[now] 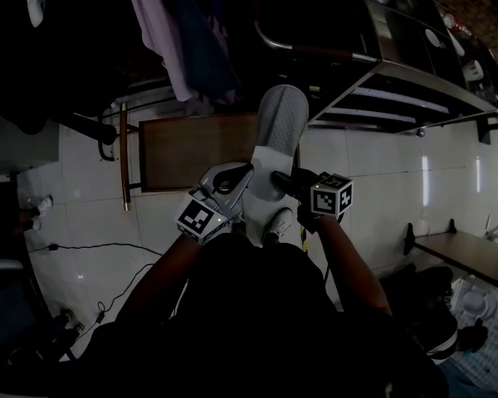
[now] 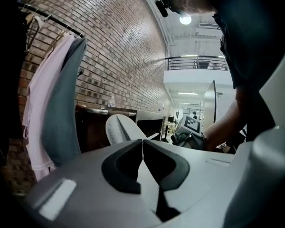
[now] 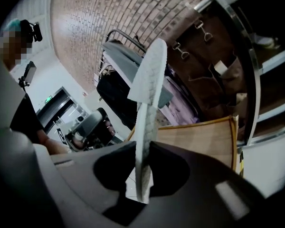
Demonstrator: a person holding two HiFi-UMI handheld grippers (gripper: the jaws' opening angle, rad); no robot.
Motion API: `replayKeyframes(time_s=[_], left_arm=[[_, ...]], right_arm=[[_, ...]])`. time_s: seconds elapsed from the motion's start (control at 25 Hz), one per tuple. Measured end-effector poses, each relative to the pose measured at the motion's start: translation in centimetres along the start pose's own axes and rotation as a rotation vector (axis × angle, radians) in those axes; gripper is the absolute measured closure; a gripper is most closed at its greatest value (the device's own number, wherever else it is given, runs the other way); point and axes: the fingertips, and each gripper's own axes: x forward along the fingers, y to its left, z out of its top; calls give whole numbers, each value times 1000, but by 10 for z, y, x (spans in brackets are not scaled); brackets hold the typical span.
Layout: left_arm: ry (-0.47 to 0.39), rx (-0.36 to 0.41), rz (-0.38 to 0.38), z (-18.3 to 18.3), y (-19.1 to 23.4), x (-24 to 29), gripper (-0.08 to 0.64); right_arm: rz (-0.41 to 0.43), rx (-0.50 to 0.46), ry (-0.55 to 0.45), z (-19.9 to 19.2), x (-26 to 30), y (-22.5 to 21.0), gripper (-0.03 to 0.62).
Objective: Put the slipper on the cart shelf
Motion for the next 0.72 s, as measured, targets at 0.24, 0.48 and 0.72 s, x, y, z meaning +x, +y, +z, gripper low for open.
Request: replayKeyframes(time_s=[0.24, 0.48, 0.72], left_arm=[[-39, 7, -24, 33, -31, 4, 554], [-61, 28, -27, 58, -54, 10, 557], [-88, 34, -33, 78, -63, 20, 560]], right_arm=[[-34, -157, -75, 31, -44, 36, 528], [-107, -347, -151, 54, -83, 61, 528], [-163, -518, -283, 77, -113, 84, 528]])
